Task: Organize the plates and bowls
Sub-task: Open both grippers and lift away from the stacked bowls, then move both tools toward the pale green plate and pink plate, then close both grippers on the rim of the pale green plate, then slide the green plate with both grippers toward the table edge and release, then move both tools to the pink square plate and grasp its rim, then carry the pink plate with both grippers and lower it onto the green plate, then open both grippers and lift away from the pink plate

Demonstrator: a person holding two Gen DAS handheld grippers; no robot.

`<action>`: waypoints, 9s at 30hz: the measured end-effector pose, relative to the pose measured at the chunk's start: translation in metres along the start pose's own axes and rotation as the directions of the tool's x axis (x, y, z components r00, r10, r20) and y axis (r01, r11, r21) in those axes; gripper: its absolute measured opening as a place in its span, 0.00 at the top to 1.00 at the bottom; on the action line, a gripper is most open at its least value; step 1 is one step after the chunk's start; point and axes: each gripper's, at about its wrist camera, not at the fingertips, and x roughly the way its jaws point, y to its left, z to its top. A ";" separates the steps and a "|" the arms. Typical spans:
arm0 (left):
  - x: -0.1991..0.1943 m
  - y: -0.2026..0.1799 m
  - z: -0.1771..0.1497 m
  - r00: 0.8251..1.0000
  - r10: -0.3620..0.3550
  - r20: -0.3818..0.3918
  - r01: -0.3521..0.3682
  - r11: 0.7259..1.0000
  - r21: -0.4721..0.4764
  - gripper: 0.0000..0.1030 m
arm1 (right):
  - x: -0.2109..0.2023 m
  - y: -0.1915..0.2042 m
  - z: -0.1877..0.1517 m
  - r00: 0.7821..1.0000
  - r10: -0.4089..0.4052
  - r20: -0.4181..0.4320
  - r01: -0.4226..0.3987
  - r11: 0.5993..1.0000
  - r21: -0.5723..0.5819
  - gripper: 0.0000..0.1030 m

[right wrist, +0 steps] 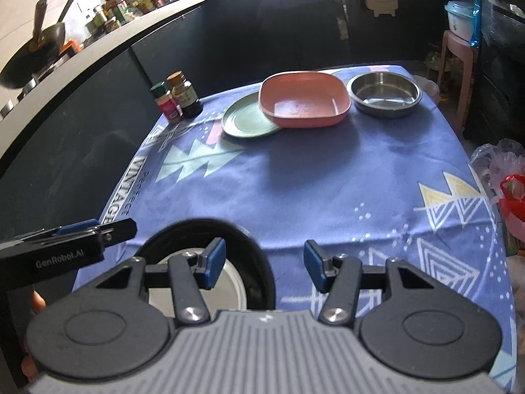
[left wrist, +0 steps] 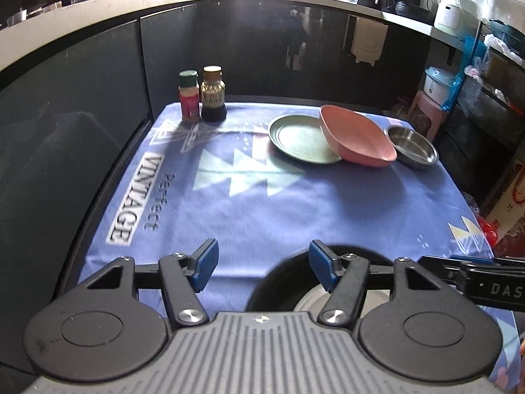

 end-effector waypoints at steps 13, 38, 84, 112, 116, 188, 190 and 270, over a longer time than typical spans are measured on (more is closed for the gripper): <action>0.067 0.012 0.051 1.000 0.016 0.007 -0.017 1.000 0.006 0.42 | 0.043 -0.030 0.051 1.000 -0.006 0.000 0.006 0.997 0.075 0.24; 0.200 0.011 0.126 0.997 -0.048 -0.057 0.045 0.998 -0.045 0.53 | 0.128 -0.055 0.100 1.000 0.014 -0.005 -0.013 0.984 0.178 0.24; 0.154 0.060 0.086 0.995 0.017 -0.101 -0.019 1.000 -0.022 0.84 | 0.157 0.013 0.106 0.969 0.196 -0.149 -0.197 0.980 0.008 0.61; 0.131 0.096 0.037 0.993 0.016 -0.120 -0.024 0.997 -0.069 0.83 | 0.153 0.066 0.067 0.961 0.134 -0.242 -0.175 0.971 -0.160 0.60; 0.135 0.096 0.035 0.991 0.014 -0.133 -0.024 0.997 -0.070 0.83 | 0.156 0.066 0.065 0.959 0.128 -0.252 -0.172 0.972 -0.162 0.60; 0.196 -0.064 0.124 0.974 -0.168 -0.148 0.178 0.983 0.051 0.92 | 0.113 -0.098 0.121 1.000 -0.003 0.016 -0.001 0.977 0.215 0.60; 0.186 -0.060 0.123 0.977 -0.164 -0.139 0.173 0.983 0.057 0.91 | 0.107 -0.090 0.121 1.000 0.008 0.020 -0.012 0.980 0.201 0.59; 0.111 0.091 0.050 0.989 0.007 -0.146 -0.020 0.996 -0.083 0.86 | 0.150 0.064 0.062 0.969 0.087 -0.229 -0.124 0.980 -0.155 0.54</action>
